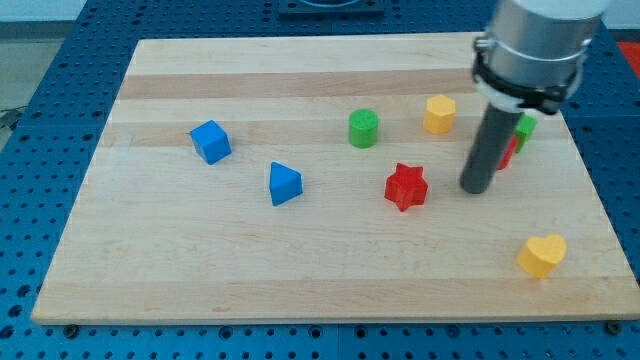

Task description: Place the red circle towards the bottom of the green star

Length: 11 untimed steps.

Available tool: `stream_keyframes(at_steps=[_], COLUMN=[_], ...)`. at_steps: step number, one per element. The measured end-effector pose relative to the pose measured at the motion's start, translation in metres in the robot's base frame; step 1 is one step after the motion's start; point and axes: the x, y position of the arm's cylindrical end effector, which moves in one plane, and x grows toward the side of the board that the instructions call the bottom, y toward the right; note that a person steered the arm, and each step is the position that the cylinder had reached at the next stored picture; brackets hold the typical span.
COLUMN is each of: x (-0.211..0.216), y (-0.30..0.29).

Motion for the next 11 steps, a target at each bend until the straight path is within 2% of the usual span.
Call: stream_keyframes(at_steps=[1,2,3,5,7,8,10,11], x=[-0.008,-0.045,-0.051,-0.05,-0.049,-0.047,-0.007,-0.007], y=[-0.023,-0.017,-0.015,0.041,0.049,0.025,-0.063,-0.064])
